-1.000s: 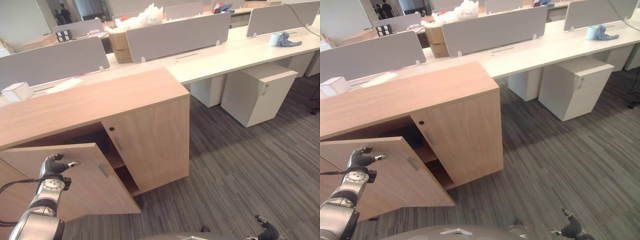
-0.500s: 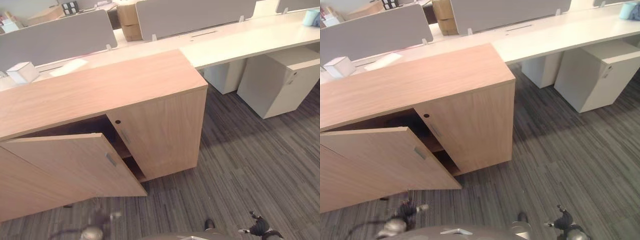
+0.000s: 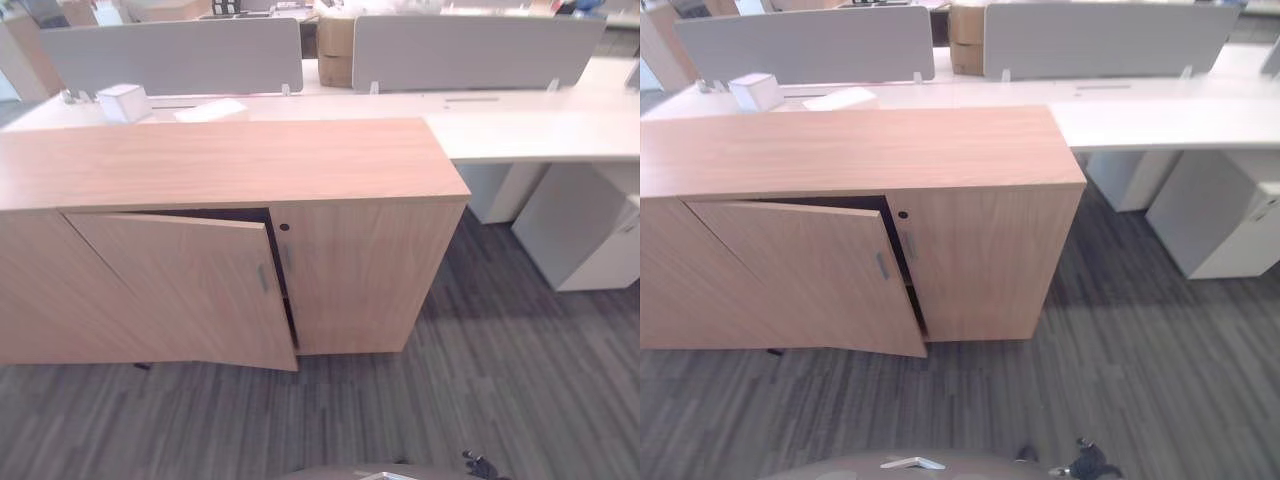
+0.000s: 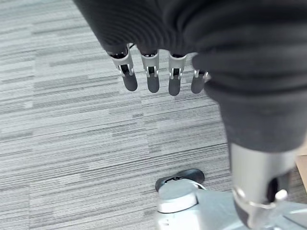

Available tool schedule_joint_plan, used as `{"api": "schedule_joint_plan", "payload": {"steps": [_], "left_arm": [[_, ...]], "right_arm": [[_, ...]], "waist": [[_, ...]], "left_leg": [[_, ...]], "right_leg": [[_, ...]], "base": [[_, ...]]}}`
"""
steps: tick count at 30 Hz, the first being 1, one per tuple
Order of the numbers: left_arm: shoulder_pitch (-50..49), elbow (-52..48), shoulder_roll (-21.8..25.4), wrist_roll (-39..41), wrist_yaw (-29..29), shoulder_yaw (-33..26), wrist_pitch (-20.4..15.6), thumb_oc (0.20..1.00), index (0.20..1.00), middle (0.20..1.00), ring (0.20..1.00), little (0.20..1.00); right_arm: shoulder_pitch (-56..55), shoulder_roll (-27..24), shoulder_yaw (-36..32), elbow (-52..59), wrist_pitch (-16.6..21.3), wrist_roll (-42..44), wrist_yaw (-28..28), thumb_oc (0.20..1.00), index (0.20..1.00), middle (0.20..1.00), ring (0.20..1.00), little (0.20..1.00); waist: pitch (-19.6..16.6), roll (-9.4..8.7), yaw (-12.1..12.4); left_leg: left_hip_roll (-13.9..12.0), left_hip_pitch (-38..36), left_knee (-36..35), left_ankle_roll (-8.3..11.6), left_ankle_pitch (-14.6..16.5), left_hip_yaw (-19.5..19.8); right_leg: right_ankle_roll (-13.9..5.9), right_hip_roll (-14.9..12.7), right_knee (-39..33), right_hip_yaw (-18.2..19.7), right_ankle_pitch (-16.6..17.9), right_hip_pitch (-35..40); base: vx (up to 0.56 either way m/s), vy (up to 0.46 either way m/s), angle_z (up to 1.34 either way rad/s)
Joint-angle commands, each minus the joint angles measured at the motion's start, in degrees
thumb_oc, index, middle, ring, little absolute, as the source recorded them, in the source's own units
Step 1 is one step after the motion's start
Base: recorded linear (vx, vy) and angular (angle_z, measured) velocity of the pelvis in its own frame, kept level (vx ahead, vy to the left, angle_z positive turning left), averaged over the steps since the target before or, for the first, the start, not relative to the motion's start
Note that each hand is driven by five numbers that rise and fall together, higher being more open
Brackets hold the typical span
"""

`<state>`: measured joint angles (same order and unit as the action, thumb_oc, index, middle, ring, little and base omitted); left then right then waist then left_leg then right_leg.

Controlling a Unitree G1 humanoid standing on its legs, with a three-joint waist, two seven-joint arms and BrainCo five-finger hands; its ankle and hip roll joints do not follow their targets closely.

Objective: Put the empty folder in the office cabinet

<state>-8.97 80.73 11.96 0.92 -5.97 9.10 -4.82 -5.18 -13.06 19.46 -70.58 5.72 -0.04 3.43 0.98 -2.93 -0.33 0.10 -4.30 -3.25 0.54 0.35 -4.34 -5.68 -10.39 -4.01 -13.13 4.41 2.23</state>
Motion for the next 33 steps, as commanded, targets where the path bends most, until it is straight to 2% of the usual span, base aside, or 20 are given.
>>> {"api": "schedule_joint_plan", "payload": {"steps": [1, 8, 10, 15, 20, 33], "left_arm": [[4.93, -0.25, -0.45, 2.44, 0.07, 0.44, -0.77, 1.0, 1.0, 1.0, 1.0, 1.0], [6.1, -3.07, -1.0, 3.81, 0.08, 3.01, -1.52, 1.0, 1.0, 1.0, 1.0, 1.0], [6.28, -4.07, -1.37, 4.1, 0.21, 4.0, -1.81, 1.0, 1.0, 1.0, 1.0, 1.0], [6.85, -3.6, -0.84, 3.83, 0.35, 3.86, -1.55, 1.0, 1.0, 1.0, 1.0, 1.0], [6.21, -1.16, 0.74, 1.0, 1.05, 2.41, -1.0, 1.0, 1.0, 1.0, 1.0, 1.0], [5.32, 0.04, 0.7, 0.13, 1.21, 1.34, -0.75, 1.0, 1.0, 1.0, 1.0, 1.0]], "right_arm": [[4.53, -1.89, 2.86, -2.03, -0.36, -2.1, 0.24, 1.0, 1.0, 1.0, 1.0, 1.0], [5.65, -1.13, 4.64, -1.18, -0.29, -2.88, -0.07, 1.0, 1.0, 1.0, 1.0, 1.0], [6.15, -0.7, 5.77, -0.96, -0.45, -4.38, -0.22, 1.0, 1.0, 1.0, 1.0, 1.0], [6.84, 0.01, 5.87, -0.79, -0.64, -4.11, -0.35, 1.0, 1.0, 1.0, 1.0, 1.0], [5.82, 1.14, 6.05, -1.08, -0.67, -3.38, -0.17, 1.0, 1.0, 1.0, 1.0, 1.0], [4.44, 1.78, 5.73, -1.53, -0.43, -2.67, 0.0, 1.0, 1.0, 1.0, 1.0, 1.0]], "waist": [[-0.14, 2.91, -0.31], [-0.05, 2.04, 0.43], [-0.05, 1.87, 0.79], [0.63, 1.55, 0.99], [-0.1, 0.34, 1.16], [-1.51, 0.07, 0.75]], "left_leg": [[-0.71, 0.42, 0.7, 2.57, -0.3, 0.55], [-0.17, -0.15, -0.55, 1.93, -0.23, 1.06], [0.35, -0.44, -0.89, 1.37, 0.29, 0.78], [0.87, -0.74, -1.04, 0.65, 0.5, 0.59], [0.74, -2.05, -1.38, 0.44, 1.15, 0.6], [-0.17, -3.58, -1.75, 1.15, 1.73, 0.39]], "right_leg": [[1.13, 4.63, 1.55, -0.7, -3.26, 1.12], [0.55, 3.74, 2.63, -1.24, -2.96, 0.85], [-0.34, 2.94, 3.15, -1.52, -2.47, 0.38], [-0.69, 1.78, 6.25, -0.85, -2.65, -0.88], [-0.64, 2.51, 5.28, 0.39, -3.0, 0.03], [-0.17, 4.09, 2.93, 1.42, -3.42, 2.17]], "base": [[0.04, 0.086, 0.08], [0.0, 0.073, 0.13], [0.01, 0.139, 0.11], [-0.01, 0.067, 0.03], [0.03, 0.0, -0.04], [0.02, -0.017, -0.02]]}}
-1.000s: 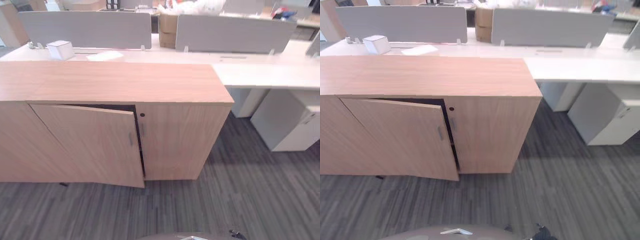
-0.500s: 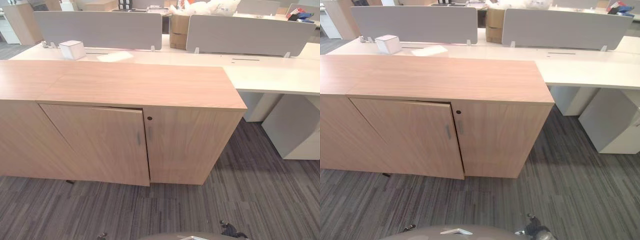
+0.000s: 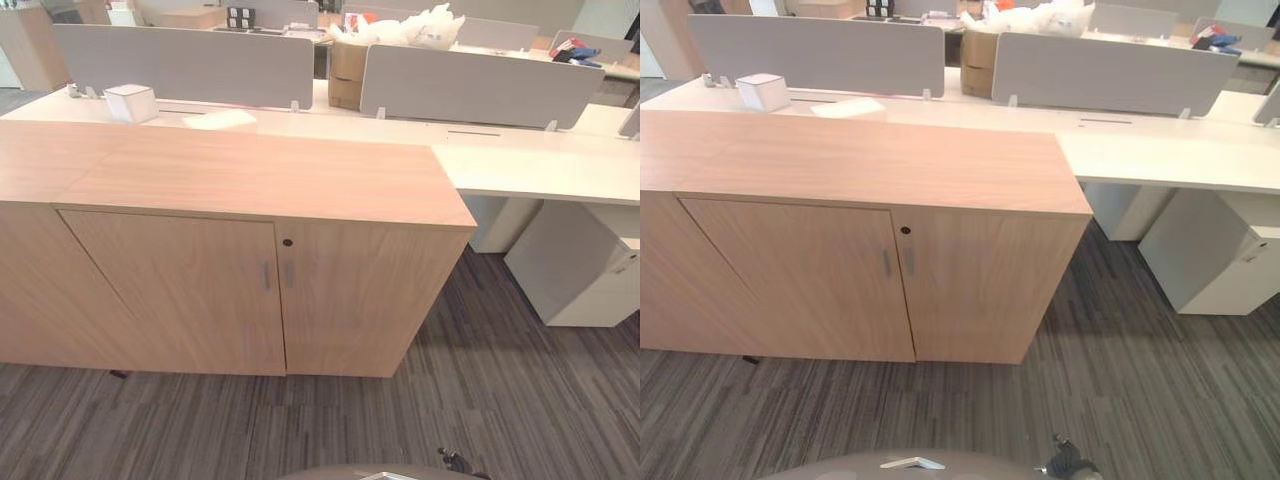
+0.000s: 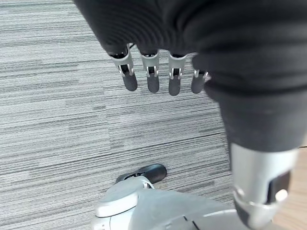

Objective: Put the empty folder in the office cabinet

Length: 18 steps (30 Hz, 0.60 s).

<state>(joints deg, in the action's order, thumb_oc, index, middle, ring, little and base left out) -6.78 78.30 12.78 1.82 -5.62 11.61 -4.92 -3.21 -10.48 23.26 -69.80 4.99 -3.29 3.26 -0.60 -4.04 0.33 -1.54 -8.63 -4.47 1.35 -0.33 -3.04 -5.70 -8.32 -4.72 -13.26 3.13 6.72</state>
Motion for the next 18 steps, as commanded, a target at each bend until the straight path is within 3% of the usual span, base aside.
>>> {"api": "schedule_joint_plan", "payload": {"steps": [1, 18], "left_arm": [[3.17, 2.37, -0.12, -0.66, 0.85, -1.09, -0.65, 1.0, 1.0, 1.0, 1.0, 1.0], [2.72, 2.67, -0.23, -0.74, 0.95, -0.53, -0.96, 1.0, 1.0, 1.0, 1.0, 1.0]], "right_arm": [[2.51, -0.85, 1.87, -2.25, 0.27, 0.77, 0.25, 1.0, 1.0, 1.0, 1.0, 1.0], [2.19, -1.0, 1.66, -2.07, 0.56, 1.7, 0.14, 1.0, 1.0, 1.0, 1.0, 1.0]], "waist": [[0.08, 1.21, 0.1], [0.05, 1.29, 0.28]], "left_leg": [[1.41, 0.79, -0.53, 0.38, 2.38, -0.89], [0.81, 0.76, -0.53, 0.81, 2.23, -0.82]], "right_leg": [[-0.12, 2.09, 3.58, 1.57, -2.2, -2.3], [0.09, 2.63, 2.61, 1.59, -2.08, -1.72]], "base": [[0.0, 0.0, 0.0], [0.0, 0.0, 0.0]]}}
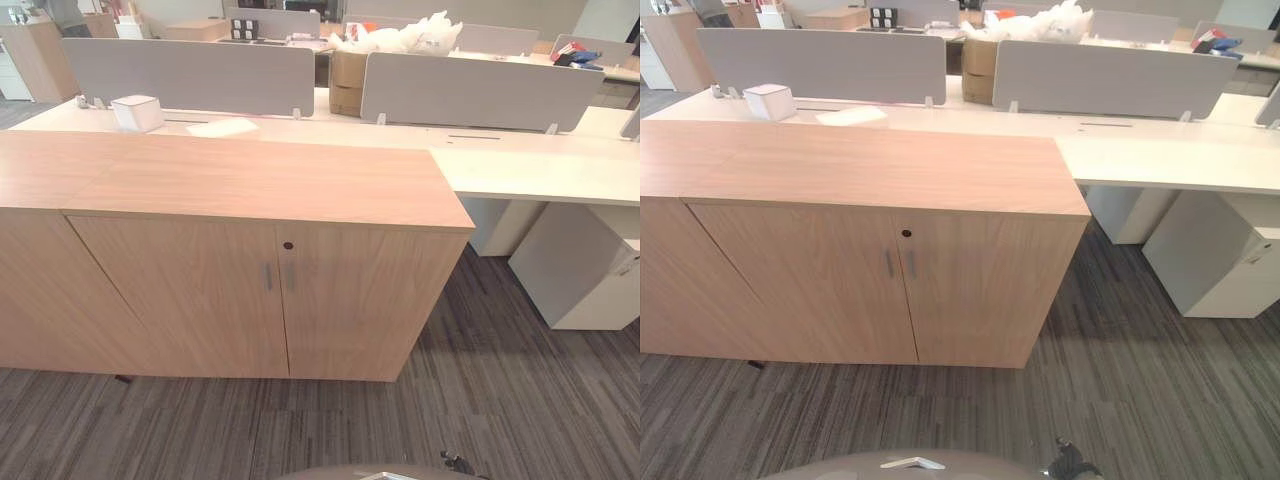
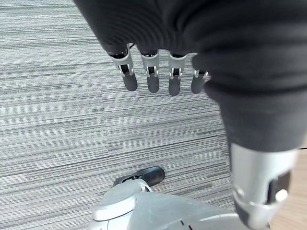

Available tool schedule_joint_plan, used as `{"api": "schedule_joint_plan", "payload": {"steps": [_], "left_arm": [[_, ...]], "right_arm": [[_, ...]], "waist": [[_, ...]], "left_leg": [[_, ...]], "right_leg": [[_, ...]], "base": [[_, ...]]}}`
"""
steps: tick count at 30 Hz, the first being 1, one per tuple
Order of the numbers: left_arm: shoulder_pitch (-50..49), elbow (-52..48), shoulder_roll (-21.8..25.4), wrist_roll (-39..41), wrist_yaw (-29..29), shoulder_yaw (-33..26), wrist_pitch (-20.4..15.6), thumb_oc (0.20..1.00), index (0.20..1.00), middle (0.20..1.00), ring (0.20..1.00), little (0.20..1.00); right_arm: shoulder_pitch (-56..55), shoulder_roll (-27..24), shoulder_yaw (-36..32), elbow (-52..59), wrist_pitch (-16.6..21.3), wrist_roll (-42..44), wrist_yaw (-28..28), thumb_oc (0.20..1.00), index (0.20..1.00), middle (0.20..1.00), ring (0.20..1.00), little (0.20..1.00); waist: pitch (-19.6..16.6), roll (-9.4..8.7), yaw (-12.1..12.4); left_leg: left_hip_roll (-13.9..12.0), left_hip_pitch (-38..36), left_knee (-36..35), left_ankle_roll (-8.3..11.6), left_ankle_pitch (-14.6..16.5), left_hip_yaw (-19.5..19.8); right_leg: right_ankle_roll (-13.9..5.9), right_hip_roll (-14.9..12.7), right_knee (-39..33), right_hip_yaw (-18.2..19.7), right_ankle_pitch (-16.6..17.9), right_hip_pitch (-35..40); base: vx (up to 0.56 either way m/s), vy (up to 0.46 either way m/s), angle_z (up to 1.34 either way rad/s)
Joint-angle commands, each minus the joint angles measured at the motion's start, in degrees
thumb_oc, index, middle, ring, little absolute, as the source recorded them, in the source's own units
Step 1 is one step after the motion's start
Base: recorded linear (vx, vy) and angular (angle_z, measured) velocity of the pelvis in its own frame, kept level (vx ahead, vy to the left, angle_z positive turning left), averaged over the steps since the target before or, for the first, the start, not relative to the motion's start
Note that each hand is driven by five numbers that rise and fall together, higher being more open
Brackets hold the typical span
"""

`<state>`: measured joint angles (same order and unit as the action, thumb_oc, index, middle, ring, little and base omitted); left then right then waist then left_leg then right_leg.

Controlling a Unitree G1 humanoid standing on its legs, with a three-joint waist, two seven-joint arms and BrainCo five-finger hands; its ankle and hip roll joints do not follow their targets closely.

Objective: Put the empty folder in the office cabinet

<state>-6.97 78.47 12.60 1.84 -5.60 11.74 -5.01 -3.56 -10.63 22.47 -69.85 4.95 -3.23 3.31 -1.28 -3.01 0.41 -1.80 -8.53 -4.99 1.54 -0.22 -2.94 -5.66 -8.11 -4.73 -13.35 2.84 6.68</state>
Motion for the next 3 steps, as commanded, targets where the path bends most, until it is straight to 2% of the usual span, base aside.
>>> {"api": "schedule_joint_plan", "payload": {"steps": [1, 3], "left_arm": [[2.93, 2.5, -0.13, -0.66, 0.96, -0.6, -0.89, 1.0, 1.0, 1.0, 1.0, 1.0], [2.97, 2.5, -0.11, -0.63, 0.98, -0.51, -0.91, 1.0, 1.0, 1.0, 1.0, 1.0]], "right_arm": [[2.49, -0.8, 2.48, -2.05, 0.65, 1.65, 0.07, 1.0, 1.0, 1.0, 1.0, 1.0], [2.49, -0.84, 2.48, -2.03, 0.67, 1.66, 0.06, 1.0, 1.0, 1.0, 1.0, 1.0]], "waist": [[0.75, 0.23, 0.18], [0.76, 0.22, 0.16]], "left_leg": [[1.03, 0.65, -0.01, 0.66, 2.14, -0.96], [1.02, 0.67, -0.01, 0.69, 2.13, -0.96]], "right_leg": [[0.05, 2.48, 2.53, 1.68, -1.74, -1.66], [0.04, 2.5, 2.5, 1.66, -1.72, -1.66]], "base": [[0.0, 0.0, 0.0], [0.0, 0.0, 0.0]]}}
